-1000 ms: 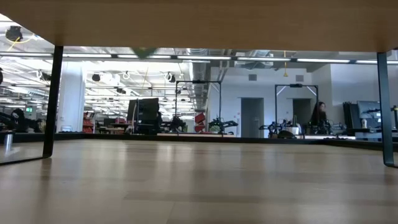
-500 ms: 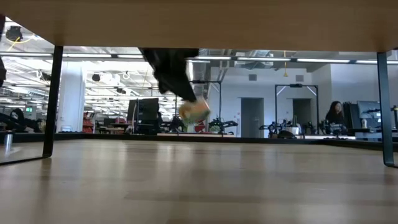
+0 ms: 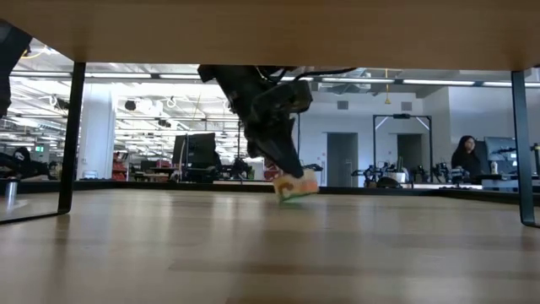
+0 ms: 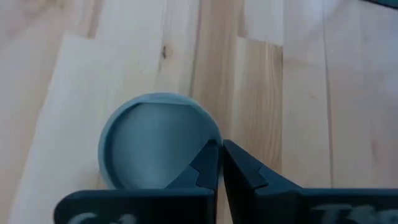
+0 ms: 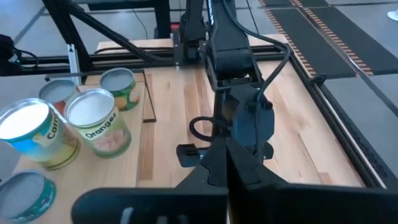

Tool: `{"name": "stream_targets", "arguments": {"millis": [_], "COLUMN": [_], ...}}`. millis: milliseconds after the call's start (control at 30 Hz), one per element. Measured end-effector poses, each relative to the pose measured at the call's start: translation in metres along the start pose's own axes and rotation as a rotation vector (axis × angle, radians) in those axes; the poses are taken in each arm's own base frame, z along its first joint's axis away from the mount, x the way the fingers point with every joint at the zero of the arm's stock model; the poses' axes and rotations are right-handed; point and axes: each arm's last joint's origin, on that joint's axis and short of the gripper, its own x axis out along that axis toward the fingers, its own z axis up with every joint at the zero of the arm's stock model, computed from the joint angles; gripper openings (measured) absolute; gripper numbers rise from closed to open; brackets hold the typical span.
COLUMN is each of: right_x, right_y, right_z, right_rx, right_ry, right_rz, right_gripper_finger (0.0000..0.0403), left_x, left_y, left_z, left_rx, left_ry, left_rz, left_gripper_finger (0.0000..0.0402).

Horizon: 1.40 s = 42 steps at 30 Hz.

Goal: Pick and place cans onto a shelf
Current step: Put the canned mushrooms on the shelf

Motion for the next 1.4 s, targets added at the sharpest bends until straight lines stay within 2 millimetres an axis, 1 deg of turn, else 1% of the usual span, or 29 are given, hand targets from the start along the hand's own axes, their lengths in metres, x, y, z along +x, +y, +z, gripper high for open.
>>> {"name": "stream_targets", "arguments": {"millis": [67,167,267,367,433,533,633,700,767,833,933,1067,1133,1267,1400], "right_x": [0.0,-0.001,-0.001,-0.001,-0.001,-0.007,-0.014,-0.017,-0.02,-0.021,-0.015,0.006,0.017,0.043,0.069], "right_y": [0.001,0.001,0.001,0.001,0.002,0.002,0.001,0.002,0.003,0.002,-0.001,-0.009,-0.014,-0.03,-0.051], "right_z": [0.0,0.0,0.0,0.001,0.004,0.003,0.004,0.002,0.0,-0.006,-0.014,-0.03,-0.038,-0.055,-0.068], "right_rx": [0.0,0.0,0.0,0.005,0.009,0.001,0.005,-0.019,-0.059,-0.076,-0.075,-0.039,-0.012,0.026,0.061], "right_ry": [0.002,0.002,0.001,-0.012,-0.038,-0.051,-0.067,-0.066,-0.084,-0.09,-0.133,-0.172,-0.18,-0.156,-0.136], "right_rz": [0.003,0.003,0.003,0.006,0.015,0.029,0.033,0.032,0.012,0.016,0.018,0.064,0.1,0.108,0.147], "right_gripper_finger": [0.0004,0.0004,0.0004,0.0005,0.0005,0.0004,0.0003,0.0003,0.0003,0.0002,0.0002,0.0001,0.0001,0.0001,0.0002], "left_x": [0.003,0.001,-0.002,-0.009,-0.017,-0.03,-0.054,-0.07,-0.086,-0.102,-0.122,-0.147,-0.155,-0.168,-0.176], "left_y": [-0.002,-0.004,-0.005,-0.008,-0.009,-0.012,-0.015,-0.016,-0.015,-0.014,-0.014,-0.019,-0.02,-0.02,-0.02], "left_z": [0.002,0.005,0.009,0.019,0.024,0.03,0.027,0.019,0.003,-0.015,-0.044,-0.075,-0.091,-0.118,-0.139], "left_rx": [0.004,0.005,0.003,0.02,0.039,0.059,0.043,0.023,-0.008,-0.054,-0.127,-0.172,-0.201,-0.296,-0.31], "left_ry": [0.002,-0.009,-0.003,-0.014,0.002,-0.015,-0.097,-0.175,-0.255,-0.345,-0.468,-0.632,-0.684,-0.782,-0.831], "left_rz": [-0.003,-0.004,-0.014,-0.015,-0.014,0.009,0.083,0.079,0.068,0.051,0.033,0.036,0.076,0.188,0.213], "left_gripper_finger": [0.0001,0.001,0.0031,0.0053,0.0066,0.0078,0.0067,0.0043,0.0014,0.0007,0.0004,0.0001,0.0002,0.0002,0.0002]}}
